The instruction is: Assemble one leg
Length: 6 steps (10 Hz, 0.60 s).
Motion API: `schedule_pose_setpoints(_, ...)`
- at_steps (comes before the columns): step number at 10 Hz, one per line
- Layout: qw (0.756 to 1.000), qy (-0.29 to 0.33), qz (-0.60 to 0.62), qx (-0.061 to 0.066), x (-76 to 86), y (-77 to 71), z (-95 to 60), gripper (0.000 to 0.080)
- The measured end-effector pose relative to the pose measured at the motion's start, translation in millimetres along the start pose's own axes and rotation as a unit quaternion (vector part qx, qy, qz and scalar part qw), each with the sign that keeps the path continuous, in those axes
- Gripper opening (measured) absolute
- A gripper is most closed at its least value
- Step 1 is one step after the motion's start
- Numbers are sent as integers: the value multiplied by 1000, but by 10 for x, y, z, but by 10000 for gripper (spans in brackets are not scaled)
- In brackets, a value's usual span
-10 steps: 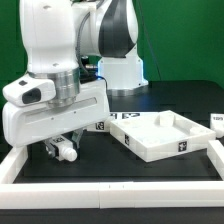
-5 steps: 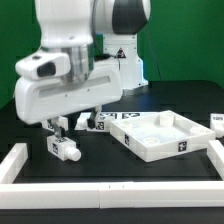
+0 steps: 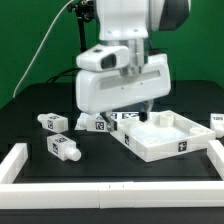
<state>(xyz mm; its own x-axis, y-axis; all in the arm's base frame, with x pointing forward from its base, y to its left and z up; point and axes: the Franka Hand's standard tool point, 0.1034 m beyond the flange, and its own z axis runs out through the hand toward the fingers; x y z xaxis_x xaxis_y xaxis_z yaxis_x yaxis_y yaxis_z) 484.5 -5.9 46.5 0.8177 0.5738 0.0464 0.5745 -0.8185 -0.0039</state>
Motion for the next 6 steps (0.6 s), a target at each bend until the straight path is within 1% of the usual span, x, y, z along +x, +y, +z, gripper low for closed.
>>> schedule_pose_setpoints(1,1000,0,-5,1,21,-83,129,649)
schedule_pose_setpoints(2,1000,-3,-13,2,-40,-87,241,649)
schedule_pose_setpoints(3,1000,-6,-10,3,-79,-4,305,649)
schedule_pose_setpoints(4,1000,-5,-8,3,-64,4,294,649)
schedule_pose_setpoints(5,1000,-5,-9,3,-69,-3,302,542)
schedule_pose_setpoints(6,1000,-6,-8,4,-73,-3,305,396)
